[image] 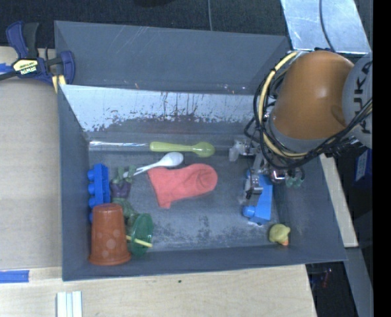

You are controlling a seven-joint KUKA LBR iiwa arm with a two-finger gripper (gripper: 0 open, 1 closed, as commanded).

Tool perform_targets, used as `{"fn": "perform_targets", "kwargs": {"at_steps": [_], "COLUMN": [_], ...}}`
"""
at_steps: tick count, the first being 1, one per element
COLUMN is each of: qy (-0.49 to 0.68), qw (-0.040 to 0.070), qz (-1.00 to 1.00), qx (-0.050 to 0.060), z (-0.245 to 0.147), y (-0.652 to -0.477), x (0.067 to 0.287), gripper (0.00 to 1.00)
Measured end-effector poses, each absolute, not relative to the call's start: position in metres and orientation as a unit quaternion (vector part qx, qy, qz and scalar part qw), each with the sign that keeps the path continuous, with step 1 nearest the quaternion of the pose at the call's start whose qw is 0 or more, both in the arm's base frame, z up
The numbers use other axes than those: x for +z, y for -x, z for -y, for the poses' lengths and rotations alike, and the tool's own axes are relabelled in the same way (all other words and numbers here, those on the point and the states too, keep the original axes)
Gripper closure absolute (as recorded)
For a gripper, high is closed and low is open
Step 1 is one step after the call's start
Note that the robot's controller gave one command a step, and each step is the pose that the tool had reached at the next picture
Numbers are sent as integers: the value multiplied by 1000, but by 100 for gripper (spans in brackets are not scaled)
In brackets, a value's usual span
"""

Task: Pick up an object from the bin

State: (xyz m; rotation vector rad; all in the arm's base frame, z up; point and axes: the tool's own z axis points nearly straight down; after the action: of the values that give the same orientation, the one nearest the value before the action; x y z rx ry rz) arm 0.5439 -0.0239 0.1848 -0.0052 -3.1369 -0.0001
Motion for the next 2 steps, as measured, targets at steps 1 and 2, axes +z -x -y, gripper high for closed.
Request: {"fn": "perform_targets", "kwargs": {"at_steps": [1, 2], "qy": [1, -23], "qw": [-1, -5], "qz": [1000, 1000], "qx": [0, 0], "z": [23, -42], "y": [-546, -610], "x": [190, 224], "gripper": [0, 0]}}
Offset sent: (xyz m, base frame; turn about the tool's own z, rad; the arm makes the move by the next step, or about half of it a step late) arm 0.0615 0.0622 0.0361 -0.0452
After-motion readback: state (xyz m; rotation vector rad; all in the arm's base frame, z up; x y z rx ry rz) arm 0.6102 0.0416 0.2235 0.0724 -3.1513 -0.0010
